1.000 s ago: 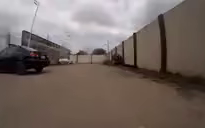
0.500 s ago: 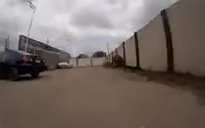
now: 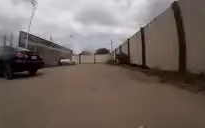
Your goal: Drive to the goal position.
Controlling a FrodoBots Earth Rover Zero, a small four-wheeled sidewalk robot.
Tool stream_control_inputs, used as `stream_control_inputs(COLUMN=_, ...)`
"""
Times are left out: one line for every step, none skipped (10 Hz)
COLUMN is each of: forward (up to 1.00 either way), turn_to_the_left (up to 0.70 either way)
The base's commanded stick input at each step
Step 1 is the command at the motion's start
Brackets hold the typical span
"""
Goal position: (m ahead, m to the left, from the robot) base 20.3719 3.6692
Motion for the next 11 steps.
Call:
stream_control_inputs(forward=1.00, turn_to_the_left=0.00)
stream_control_inputs(forward=1.00, turn_to_the_left=0.00)
stream_control_inputs(forward=1.00, turn_to_the_left=0.00)
stream_control_inputs(forward=1.00, turn_to_the_left=0.00)
stream_control_inputs(forward=1.00, turn_to_the_left=0.00)
stream_control_inputs(forward=1.00, turn_to_the_left=0.00)
stream_control_inputs(forward=1.00, turn_to_the_left=0.00)
stream_control_inputs(forward=1.00, turn_to_the_left=0.00)
stream_control_inputs(forward=1.00, turn_to_the_left=0.00)
stream_control_inputs(forward=1.00, turn_to_the_left=0.00)
stream_control_inputs(forward=1.00, turn_to_the_left=0.00)
